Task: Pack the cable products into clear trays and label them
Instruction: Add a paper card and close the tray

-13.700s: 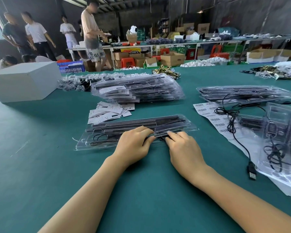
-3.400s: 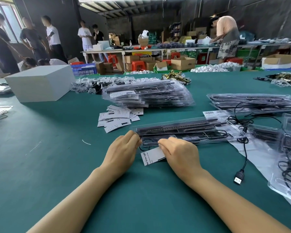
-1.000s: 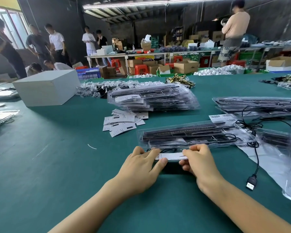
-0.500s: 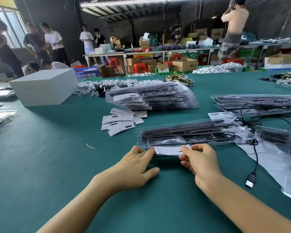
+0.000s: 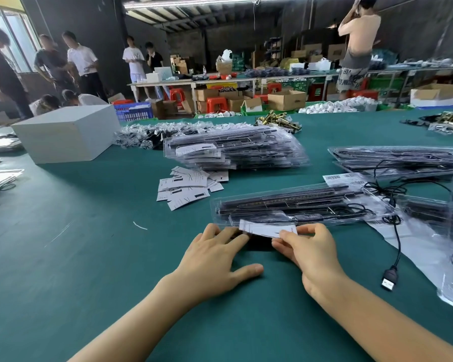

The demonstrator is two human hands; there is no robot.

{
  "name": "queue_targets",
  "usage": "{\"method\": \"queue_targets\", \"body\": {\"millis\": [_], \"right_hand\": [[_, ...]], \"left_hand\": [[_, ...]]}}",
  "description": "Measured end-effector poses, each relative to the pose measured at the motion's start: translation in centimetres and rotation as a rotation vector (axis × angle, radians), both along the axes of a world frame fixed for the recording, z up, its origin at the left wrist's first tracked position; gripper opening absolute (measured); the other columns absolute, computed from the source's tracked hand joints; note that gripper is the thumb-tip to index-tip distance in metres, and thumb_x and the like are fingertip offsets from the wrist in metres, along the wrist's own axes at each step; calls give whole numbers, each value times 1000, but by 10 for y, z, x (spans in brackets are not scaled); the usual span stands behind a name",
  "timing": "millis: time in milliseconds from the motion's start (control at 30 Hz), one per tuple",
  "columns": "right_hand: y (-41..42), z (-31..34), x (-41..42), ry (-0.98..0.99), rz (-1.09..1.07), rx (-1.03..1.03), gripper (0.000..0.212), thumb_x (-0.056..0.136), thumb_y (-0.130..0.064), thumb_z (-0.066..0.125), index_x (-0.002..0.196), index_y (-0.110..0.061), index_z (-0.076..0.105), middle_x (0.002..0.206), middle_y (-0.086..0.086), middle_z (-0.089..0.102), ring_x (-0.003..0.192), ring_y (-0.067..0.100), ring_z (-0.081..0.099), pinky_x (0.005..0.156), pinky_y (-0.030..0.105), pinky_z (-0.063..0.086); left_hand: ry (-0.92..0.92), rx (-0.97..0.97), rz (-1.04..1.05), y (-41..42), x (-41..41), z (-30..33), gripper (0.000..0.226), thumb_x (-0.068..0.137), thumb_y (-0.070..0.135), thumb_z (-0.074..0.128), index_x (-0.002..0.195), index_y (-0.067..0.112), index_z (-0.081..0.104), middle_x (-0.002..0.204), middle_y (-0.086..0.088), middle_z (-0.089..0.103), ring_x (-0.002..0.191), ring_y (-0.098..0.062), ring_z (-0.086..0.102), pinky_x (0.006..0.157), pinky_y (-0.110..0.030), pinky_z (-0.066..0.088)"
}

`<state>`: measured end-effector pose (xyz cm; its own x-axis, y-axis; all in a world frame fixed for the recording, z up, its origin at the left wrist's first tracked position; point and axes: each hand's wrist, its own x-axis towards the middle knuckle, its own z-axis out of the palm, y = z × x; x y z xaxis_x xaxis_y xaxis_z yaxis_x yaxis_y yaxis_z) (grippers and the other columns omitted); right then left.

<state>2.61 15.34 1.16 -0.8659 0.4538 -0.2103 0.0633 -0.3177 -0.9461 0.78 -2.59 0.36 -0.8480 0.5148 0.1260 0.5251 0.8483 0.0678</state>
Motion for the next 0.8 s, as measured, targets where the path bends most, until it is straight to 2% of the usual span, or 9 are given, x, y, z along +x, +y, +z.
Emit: {"method": "queue_targets", "body": {"millis": [233,333,533,667,800], "right_hand": [[-2,-4,1,34,14,14,16,84,6,65,95,-3,58,87,13,64,59,13,70,55,15,54],[-3,-5,1,44,-1,6,13,84,6,65,91,-3,61,84,13,67,61,12,70,56,14,54],[1,-3,0,33,-45,-33,14,84,8,65,86,-3,57,84,11,63,60,12,70,60,17,56],[-1,-5,0,24,-31,89,12,83,7,66,79,-4,63,71,7,68,61,12,71,63,20,56],[-2,-10,1,30,-46,249,16,85,-1,66,78,-15,68,67,-1,72,71,11,72,76,28,54]], "left_hand": [[-27,-17,2,0,-1,-2,80,73,86,18,140,43,27,135,18,38,119,-14,26,105,-30,26],[-21,-19,2,0,0,-2,83,72,86,16,142,42,24,139,19,35,121,-14,25,106,-29,23],[-4,-39,7,0,2,-4,89,71,87,11,145,40,20,144,20,32,123,-15,25,107,-29,21],[-3,-38,8,0,2,-3,89,71,87,10,146,40,20,144,20,32,123,-15,25,108,-30,21],[-7,-45,7,0,2,-3,89,72,87,11,147,39,18,145,20,31,124,-15,24,109,-30,21]]}}
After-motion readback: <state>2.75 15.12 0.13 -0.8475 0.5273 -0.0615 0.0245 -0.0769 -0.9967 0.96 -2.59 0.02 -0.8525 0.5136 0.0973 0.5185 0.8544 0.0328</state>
